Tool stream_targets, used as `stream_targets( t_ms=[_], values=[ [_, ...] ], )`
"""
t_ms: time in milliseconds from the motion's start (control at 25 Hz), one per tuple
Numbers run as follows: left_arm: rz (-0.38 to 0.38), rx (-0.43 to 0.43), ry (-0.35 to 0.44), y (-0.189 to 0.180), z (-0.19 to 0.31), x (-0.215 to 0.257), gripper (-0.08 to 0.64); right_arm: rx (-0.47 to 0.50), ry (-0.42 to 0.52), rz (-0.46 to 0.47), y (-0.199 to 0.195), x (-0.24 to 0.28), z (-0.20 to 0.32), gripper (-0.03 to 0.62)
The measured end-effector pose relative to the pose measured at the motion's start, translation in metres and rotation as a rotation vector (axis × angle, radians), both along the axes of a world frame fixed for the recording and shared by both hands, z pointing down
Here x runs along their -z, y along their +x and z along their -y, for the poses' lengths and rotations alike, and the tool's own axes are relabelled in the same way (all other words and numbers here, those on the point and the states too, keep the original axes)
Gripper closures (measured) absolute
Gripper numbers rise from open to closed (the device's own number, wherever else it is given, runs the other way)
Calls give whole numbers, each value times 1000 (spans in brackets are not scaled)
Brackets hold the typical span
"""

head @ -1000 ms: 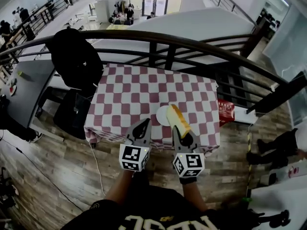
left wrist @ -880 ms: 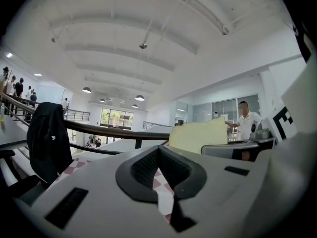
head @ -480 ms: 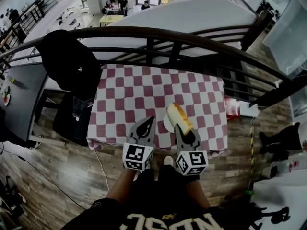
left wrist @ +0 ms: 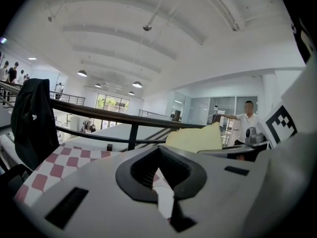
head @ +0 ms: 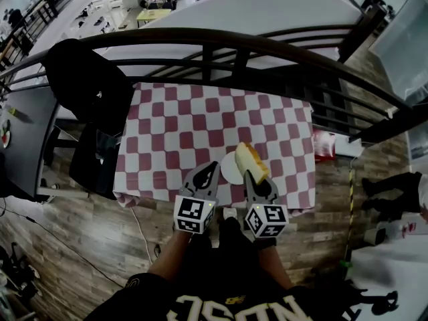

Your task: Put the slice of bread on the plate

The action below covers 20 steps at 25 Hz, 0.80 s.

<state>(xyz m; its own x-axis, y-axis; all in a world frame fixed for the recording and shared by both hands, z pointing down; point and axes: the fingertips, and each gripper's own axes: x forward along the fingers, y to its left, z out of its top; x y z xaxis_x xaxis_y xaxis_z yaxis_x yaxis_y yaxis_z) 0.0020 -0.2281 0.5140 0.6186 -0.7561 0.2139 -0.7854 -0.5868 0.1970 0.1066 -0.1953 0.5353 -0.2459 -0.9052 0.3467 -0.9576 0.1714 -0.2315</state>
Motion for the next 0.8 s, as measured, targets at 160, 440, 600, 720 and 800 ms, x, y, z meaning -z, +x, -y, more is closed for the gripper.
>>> stream_targets(
  t_ms=[160,440,600,720,800],
  values=[
    [13,0,-31,9,3,-21,541,3,-75,-9,10,-33,-2,499],
    [30,-6,-107,16,-3,-57,541,-19,-206,77,18,-84,-14,499],
    [50,-6,-122,18,-4,-71,541,-41,-282,168,18,-114,-14,499],
    [56,-2,-137,18,-6,-79,541,-44,-335,219,14,-137,-10,499],
    [61,3,-140,17,-5,-83,541,-41,-373,252,11,-153,-6,499]
  ],
)
